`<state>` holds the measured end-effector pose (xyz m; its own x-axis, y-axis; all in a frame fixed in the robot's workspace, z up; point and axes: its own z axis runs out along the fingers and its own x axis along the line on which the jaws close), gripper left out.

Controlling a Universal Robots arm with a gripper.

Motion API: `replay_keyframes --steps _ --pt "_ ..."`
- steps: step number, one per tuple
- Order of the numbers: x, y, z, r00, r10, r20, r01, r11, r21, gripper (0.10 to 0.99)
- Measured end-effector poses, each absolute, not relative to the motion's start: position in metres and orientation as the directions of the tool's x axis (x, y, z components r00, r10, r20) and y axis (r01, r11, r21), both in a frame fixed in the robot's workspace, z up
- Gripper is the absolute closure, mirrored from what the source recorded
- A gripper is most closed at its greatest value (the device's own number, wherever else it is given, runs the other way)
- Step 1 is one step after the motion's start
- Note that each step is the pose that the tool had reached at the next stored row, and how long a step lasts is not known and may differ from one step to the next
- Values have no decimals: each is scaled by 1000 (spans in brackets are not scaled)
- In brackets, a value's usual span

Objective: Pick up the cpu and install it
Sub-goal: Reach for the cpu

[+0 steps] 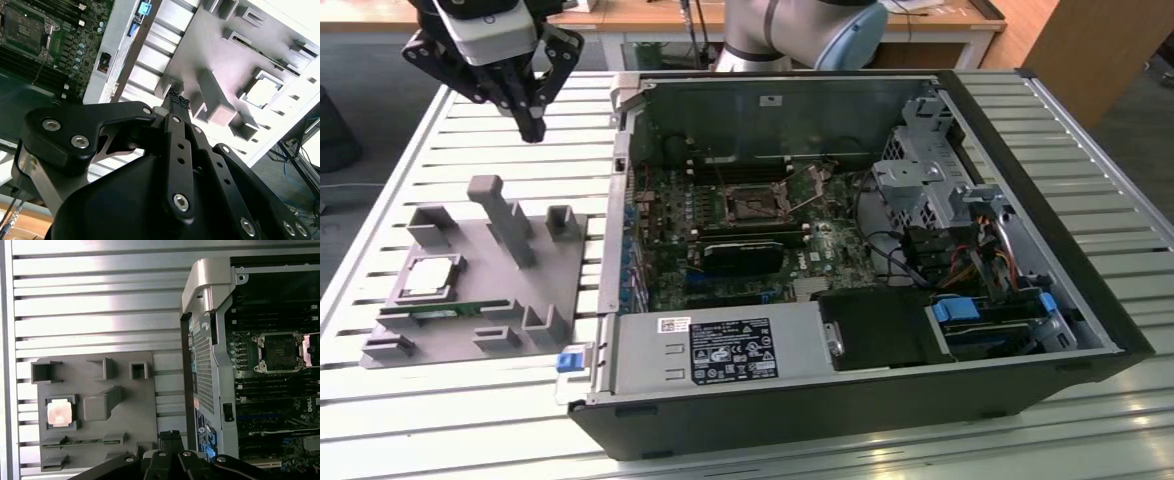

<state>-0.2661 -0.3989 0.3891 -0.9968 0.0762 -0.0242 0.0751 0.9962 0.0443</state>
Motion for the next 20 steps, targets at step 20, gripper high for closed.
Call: replay_keyframes --steps 20 --pt "-288 -399 389 -997 76 -24 75 996 44 980"
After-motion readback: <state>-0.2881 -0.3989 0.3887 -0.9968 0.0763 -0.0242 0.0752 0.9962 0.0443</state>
